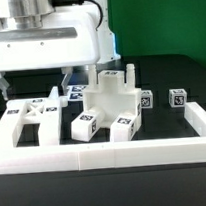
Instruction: Assemble chair
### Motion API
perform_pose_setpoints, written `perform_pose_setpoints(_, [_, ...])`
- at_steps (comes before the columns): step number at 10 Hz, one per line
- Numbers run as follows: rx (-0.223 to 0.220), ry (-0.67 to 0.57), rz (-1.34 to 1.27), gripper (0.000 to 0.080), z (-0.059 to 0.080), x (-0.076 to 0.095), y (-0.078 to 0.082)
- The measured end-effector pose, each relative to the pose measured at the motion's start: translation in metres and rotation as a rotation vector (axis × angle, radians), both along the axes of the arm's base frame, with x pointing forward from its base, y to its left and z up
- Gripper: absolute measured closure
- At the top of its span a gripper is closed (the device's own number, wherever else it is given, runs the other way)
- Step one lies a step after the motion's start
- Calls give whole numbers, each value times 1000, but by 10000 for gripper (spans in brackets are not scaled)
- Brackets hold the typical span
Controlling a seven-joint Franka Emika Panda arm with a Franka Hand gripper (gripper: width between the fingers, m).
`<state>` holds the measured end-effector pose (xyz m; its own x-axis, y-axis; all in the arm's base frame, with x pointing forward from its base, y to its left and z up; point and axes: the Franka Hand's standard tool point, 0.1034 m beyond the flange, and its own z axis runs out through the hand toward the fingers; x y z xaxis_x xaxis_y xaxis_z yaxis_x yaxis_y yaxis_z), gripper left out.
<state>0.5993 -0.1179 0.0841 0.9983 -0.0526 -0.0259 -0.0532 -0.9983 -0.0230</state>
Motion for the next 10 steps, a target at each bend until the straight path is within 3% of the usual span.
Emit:
perform_pose_setpoints(4, [9, -10, 136, 150, -12, -7, 0])
perform_pose_setpoints(8, [9, -10, 134, 150, -13, -7, 0])
perform_pose_setpoints(10, [6, 8, 138, 150, -30, -15, 3])
